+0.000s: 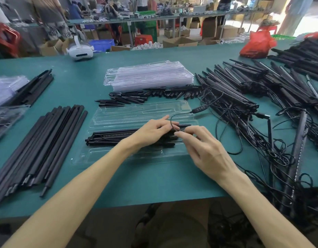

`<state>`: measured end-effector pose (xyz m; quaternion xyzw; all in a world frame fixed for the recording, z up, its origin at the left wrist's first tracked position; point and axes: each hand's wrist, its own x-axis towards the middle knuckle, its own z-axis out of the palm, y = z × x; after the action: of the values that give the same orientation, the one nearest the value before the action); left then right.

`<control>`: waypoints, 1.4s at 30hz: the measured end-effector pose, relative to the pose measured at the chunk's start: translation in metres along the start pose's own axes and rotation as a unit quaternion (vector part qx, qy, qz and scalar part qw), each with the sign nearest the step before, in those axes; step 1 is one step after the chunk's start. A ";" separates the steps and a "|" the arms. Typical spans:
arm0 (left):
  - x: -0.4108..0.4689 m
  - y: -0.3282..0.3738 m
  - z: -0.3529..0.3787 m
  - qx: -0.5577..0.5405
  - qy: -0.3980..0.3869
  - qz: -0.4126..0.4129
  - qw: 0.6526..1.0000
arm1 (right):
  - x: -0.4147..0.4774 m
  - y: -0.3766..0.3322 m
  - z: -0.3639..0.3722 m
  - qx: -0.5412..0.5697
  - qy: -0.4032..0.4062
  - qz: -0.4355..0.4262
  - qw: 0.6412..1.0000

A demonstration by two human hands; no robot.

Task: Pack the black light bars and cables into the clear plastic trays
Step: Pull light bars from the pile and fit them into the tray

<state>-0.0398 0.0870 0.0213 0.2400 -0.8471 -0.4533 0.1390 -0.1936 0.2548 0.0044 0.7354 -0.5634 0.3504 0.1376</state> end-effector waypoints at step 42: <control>-0.095 0.003 -0.066 -0.114 0.110 -0.056 0.986 | 0.000 0.001 0.007 -0.001 -0.064 0.077 0.995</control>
<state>0.0699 0.0926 0.0586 0.3185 -0.7542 -0.5251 0.2323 -0.1925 0.2509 -0.0008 0.7109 -0.6259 0.3120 0.0747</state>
